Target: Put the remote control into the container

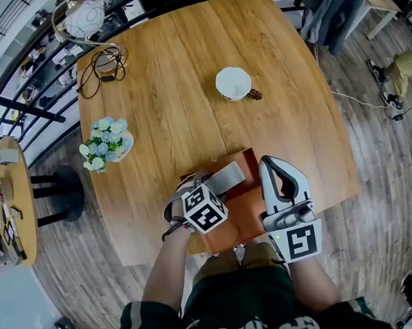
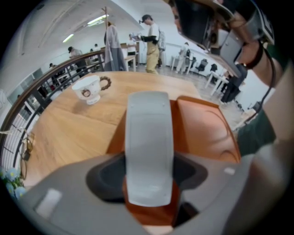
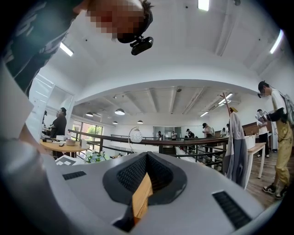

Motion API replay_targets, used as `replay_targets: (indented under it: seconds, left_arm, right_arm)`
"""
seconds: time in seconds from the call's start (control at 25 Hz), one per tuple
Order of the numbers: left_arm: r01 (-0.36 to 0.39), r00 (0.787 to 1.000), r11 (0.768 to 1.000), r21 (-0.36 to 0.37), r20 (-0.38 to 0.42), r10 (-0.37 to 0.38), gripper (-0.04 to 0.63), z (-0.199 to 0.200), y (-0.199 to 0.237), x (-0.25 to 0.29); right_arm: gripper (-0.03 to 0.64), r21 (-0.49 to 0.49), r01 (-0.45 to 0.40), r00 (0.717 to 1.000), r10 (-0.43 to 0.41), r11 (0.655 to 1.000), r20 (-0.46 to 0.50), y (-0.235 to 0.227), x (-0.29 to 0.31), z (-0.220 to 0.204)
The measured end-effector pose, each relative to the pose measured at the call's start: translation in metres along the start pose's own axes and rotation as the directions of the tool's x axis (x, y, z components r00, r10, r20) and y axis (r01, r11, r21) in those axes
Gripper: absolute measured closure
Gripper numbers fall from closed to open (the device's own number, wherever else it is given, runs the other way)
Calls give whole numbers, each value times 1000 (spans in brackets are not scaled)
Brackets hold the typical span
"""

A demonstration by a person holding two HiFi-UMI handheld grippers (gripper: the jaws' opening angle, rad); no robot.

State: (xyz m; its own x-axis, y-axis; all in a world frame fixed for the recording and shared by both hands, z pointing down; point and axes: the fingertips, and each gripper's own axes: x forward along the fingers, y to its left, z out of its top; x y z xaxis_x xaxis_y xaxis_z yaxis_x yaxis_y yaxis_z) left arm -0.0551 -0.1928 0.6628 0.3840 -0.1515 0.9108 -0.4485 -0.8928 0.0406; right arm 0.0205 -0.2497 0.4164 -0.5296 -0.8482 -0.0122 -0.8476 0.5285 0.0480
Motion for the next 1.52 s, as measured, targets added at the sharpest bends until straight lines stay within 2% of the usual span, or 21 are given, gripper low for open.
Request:
replay_targets:
  seconds: [0.44,0.64,0.84,1.04,1.52]
  left_arm:
    - [10,1000,1000,-1,-20,-10,311,3,-1,15]
    - [-9,999,1000,20,-45,10,311,0,1,20]
    - [-18,998,999,33,-65,20,311,-2,2,23]
    - [-27,995,998,49,-91,31,311,-4,3,25]
    - [-23,990,997,74,-135,33,310,-6,3,36]
  right_arm:
    - [601,34,27,999,-26,999,-31,-10,-6,-9]
    - [601,-15,21,1000,-21,1000,-19,-15,-6,-8]
    - [600,-7,31,999,-31,999,-38,-16,-9,-11]
    - [601,-54,31,999,-33,998,-42,-16,-12,-10]
    - [601,-51,57,997,-59,997,-42,-28,-25,-9]
